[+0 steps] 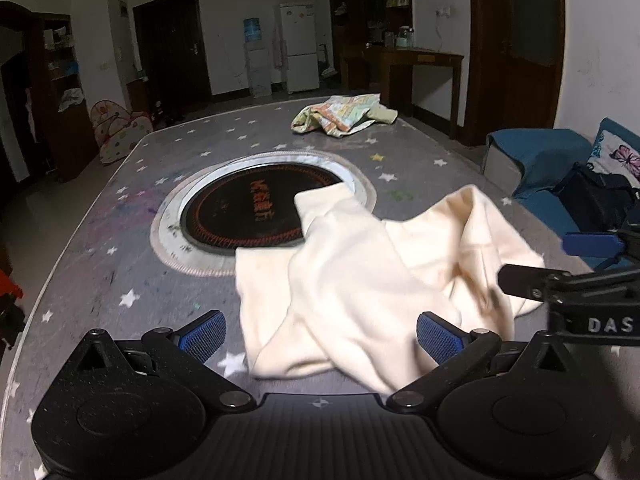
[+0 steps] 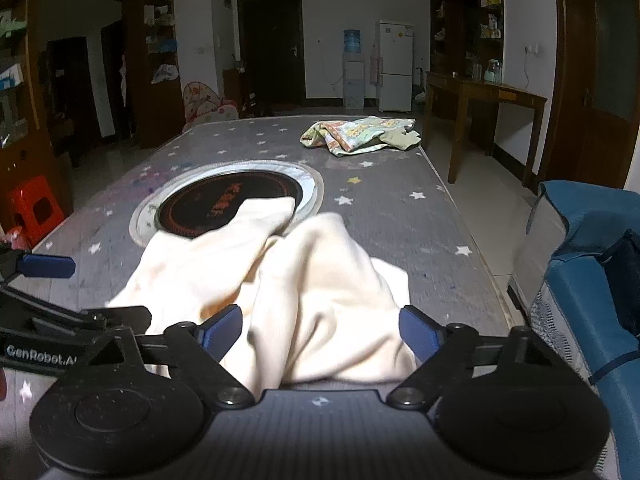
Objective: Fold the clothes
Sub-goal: 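Grasp the sweatshirt edges with the left and right grippers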
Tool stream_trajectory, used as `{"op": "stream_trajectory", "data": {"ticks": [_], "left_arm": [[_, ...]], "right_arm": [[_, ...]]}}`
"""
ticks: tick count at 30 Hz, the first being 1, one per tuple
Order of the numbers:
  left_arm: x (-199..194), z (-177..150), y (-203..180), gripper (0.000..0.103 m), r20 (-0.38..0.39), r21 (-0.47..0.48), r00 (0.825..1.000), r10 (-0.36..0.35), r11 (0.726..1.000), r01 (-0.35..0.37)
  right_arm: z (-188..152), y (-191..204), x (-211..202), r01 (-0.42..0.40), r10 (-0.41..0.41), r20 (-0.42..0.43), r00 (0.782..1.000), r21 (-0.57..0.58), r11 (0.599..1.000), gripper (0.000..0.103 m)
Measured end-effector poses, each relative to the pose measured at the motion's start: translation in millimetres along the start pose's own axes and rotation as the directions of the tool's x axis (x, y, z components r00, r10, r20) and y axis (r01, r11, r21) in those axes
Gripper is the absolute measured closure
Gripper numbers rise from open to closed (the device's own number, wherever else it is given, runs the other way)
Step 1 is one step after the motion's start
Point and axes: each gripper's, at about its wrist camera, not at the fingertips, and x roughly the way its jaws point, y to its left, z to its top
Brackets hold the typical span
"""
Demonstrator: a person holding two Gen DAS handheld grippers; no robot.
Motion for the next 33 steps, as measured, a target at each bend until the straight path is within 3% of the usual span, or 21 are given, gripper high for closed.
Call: {"op": "stream_trajectory", "data": {"ticks": [6, 12, 18, 20, 25, 26, 28, 33], "left_arm": [[15.0, 18.0, 4.7, 0.001, 0.003, -0.021, 1.000, -0.027, 0.999, 0.027], [32.9, 36.6, 0.5, 0.005, 0.016, 0.001, 0.998, -0.056, 0.998, 0.056], [64.2, 51.7, -6.9, 0.010, -0.006, 0.014, 0.996, -0.092, 0.996, 0.092], [75.9, 56.6, -11.6, 0.014, -0.014, 0.027, 0.995, -0.104, 0.994, 0.104], [102.1, 62.7, -21.5, 0.034, -0.043, 0.063, 0.991, -0.125, 0.990, 0.127], [106.1, 61.4, -21.7, 0.039, -0.052, 0.066, 0.991, -0.127, 0.989, 0.131], [113.5, 58.0, -18.9, 0.061, -0.077, 0.063, 0.987, -0.138, 0.988, 0.143], [107.6, 50.3, -3.1, 0.085, -0.074, 0.004, 0.984, -0.164, 0.986, 0.165]], "right_arm": [[24.9, -9.1, 15.7, -0.009, 0.008, 0.019, 1.000, 0.025, 1.000, 0.026], [49.0, -21.9, 47.4, -0.032, 0.033, -0.014, 0.999, 0.077, 0.996, 0.038], [53.5, -30.6, 76.0, -0.046, 0.052, -0.069, 0.996, 0.092, 0.995, 0.058], [49.8, -33.3, 80.4, -0.058, 0.065, -0.080, 0.995, 0.086, 0.995, 0.069], [44.0, -40.9, 82.1, -0.081, 0.088, -0.089, 0.992, 0.080, 0.994, 0.090], [43.6, -42.9, 80.9, -0.081, 0.088, -0.086, 0.992, 0.081, 0.993, 0.092], [42.6, -47.0, 78.5, -0.082, 0.088, -0.079, 0.993, 0.084, 0.993, 0.095], [42.1, -55.2, 61.5, -0.088, 0.093, -0.038, 0.995, 0.109, 0.990, 0.096]]}}
